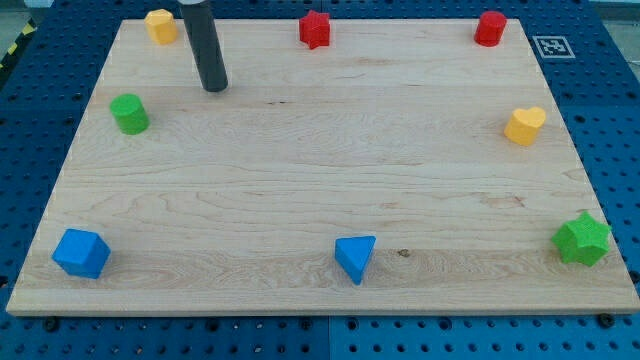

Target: Push the red star towards the center

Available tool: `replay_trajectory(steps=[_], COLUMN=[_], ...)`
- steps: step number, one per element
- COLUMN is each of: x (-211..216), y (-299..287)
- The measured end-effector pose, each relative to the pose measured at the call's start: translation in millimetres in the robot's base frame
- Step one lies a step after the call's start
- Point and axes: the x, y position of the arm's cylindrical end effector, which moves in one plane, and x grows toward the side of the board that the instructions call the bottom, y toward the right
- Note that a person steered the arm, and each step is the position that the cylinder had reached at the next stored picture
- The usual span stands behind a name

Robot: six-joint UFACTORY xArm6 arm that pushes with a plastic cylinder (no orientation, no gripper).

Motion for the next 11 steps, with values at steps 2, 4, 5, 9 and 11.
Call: replay_trajectory(steps=[2,4,5,9,11], x=[-76.9,-128.5,-129.1,-127.7,-109.2], y=[0.0,20.0,64.8,146.2,159.0])
